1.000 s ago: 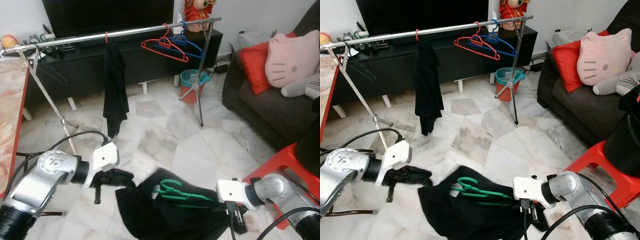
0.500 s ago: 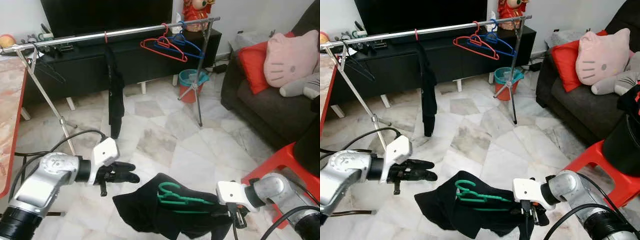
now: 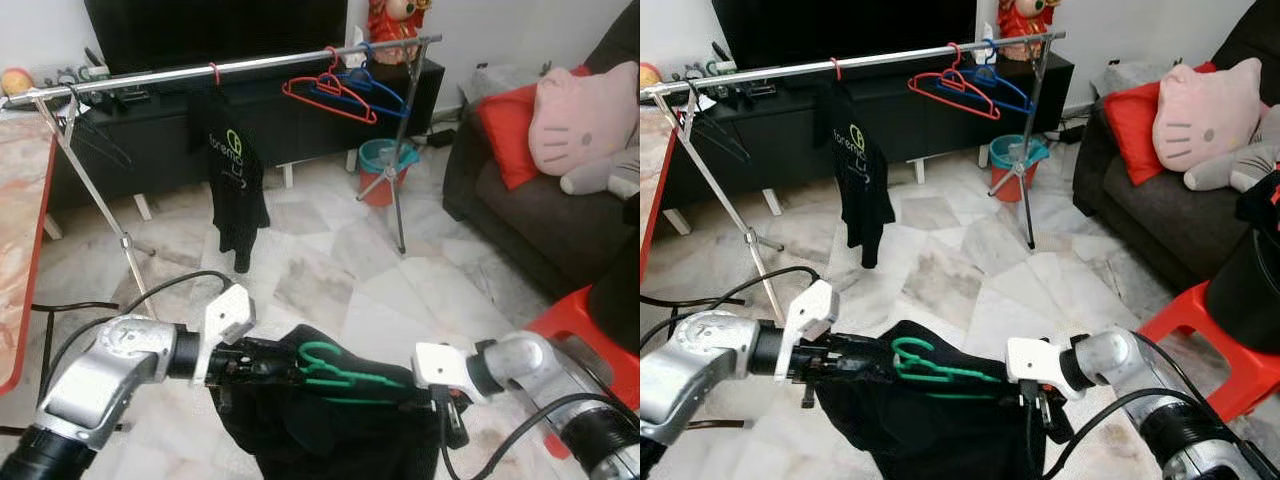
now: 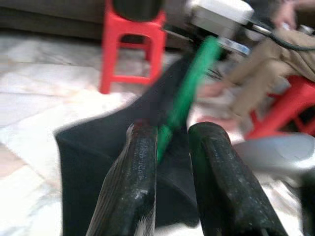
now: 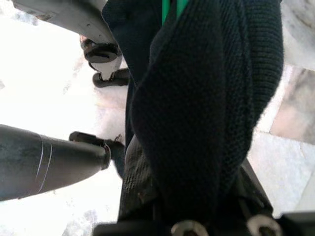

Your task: Hang hanger

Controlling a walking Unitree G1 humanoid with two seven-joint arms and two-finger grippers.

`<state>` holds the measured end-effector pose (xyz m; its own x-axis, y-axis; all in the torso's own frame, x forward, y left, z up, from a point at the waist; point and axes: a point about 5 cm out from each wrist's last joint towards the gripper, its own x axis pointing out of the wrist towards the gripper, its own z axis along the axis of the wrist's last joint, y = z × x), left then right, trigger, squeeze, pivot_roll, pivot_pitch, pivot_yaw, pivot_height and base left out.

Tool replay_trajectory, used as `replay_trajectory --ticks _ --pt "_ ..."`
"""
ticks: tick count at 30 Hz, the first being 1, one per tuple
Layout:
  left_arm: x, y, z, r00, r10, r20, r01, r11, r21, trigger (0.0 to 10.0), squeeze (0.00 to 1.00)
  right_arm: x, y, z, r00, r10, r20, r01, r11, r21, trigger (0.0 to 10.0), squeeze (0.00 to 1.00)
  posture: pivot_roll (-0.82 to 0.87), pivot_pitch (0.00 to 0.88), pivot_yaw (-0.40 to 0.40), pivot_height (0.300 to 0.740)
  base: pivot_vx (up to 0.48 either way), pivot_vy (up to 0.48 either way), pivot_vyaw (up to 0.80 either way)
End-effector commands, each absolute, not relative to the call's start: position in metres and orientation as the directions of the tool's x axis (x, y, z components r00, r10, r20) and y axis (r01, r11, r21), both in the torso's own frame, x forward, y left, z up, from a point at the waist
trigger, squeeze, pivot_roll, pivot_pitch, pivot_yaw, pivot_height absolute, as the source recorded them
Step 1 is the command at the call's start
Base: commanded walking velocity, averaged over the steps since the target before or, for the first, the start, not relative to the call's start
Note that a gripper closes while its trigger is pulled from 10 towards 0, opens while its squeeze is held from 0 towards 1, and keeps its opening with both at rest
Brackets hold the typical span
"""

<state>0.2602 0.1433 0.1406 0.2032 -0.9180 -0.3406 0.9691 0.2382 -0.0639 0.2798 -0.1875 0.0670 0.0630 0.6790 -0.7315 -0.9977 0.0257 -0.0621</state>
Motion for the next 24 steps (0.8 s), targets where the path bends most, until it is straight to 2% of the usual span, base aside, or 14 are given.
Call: replay_trajectory --ticks 1,8,13,16,20,24 --pt "0.267 0.141 0.140 0.259 -0.900 -0.351 0.958 0.285 -0.026 10.0 0.00 0.285 -0.183 0.076 0.063 0.711 -0.700 -0.997 0.009 -0.081 0.0 0.00 0.07 0.000 -0.038 0.740 0.000 0.000 0.00" --pt "0.268 0.138 0.130 0.263 -0.892 -0.368 0.954 0.296 -0.036 10.0 0.00 0.282 -0.178 0.075 0.006 0.712 -0.702 -0.998 -0.037 -0.046 0.0 0.00 0.07 0.000 -0.043 0.740 0.000 0.000 0.00" --pt "0.267 0.143 0.117 0.274 -0.858 -0.434 0.948 0.317 -0.029 10.0 0.00 0.285 -0.175 0.077 0.015 0.720 -0.693 -0.998 -0.034 -0.057 0.0 0.00 0.07 0.000 -0.043 0.740 0.000 0.000 0.00" --pt "0.271 0.146 0.109 0.325 -0.835 -0.443 0.929 0.371 -0.017 10.0 0.00 0.285 -0.174 0.078 0.014 0.722 -0.691 -0.998 -0.037 -0.058 0.0 0.00 0.07 0.000 -0.044 0.740 0.000 0.000 0.00" --pt "0.283 0.155 0.111 0.452 -0.795 -0.404 0.875 0.484 0.025 10.0 0.00 0.285 -0.176 0.074 0.028 0.710 -0.703 -0.998 -0.024 -0.064 0.0 0.00 0.07 0.000 -0.046 0.740 0.000 0.000 0.00" --pt "0.283 0.162 0.111 0.469 -0.783 -0.408 0.865 0.501 0.033 10.0 0.00 0.283 -0.178 0.070 0.031 0.698 -0.715 -0.998 -0.018 -0.060 0.0 0.00 0.07 0.000 -0.047 0.740 0.000 0.000 0.00"
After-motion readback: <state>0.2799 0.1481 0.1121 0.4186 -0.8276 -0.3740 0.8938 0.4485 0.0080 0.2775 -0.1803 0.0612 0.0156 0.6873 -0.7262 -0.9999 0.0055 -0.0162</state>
